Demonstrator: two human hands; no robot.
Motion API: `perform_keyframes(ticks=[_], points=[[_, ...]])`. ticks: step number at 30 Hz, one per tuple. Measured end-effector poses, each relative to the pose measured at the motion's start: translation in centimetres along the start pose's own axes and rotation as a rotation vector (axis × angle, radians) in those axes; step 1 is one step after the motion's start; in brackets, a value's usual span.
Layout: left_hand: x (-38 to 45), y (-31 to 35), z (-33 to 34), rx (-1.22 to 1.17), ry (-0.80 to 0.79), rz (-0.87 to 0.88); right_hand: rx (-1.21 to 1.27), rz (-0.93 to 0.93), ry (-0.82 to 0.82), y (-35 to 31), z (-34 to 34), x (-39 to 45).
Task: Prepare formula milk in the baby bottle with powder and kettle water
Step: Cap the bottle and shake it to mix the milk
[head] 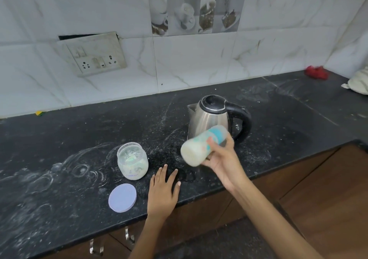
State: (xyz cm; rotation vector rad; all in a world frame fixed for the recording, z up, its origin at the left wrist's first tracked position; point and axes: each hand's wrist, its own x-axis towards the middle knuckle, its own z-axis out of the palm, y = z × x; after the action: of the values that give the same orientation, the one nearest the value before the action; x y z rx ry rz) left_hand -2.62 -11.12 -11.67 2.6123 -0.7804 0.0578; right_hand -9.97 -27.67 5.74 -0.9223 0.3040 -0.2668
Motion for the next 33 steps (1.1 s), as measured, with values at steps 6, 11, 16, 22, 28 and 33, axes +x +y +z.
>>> perform_keyframes(ticks=[6,11,16,22,28,33], points=[[-0.2,0.0,-0.3,-0.030,0.008,0.024,-0.404,0.140,-0.322,0.5,-0.1,-1.3],[-0.1,0.0,0.0,0.012,-0.005,-0.009,-0.025,-0.021,-0.018,0.6,0.2,-0.1],[-0.1,-0.3,0.1,-0.011,-0.015,0.031,-0.419,0.082,-0.293,1.1,-0.4,-1.8],[-0.1,0.0,-0.1,0.004,-0.018,-0.010,-0.195,-0.055,0.020,0.3,-0.2,-0.1],[0.0,0.1,-0.2,-0.010,0.007,-0.003,-0.267,-0.083,-0.102,0.0,-0.7,-0.7],[-0.2,0.1,-0.2,-0.007,-0.022,-0.006,-0.234,-0.032,-0.021,0.5,-0.8,-0.3]])
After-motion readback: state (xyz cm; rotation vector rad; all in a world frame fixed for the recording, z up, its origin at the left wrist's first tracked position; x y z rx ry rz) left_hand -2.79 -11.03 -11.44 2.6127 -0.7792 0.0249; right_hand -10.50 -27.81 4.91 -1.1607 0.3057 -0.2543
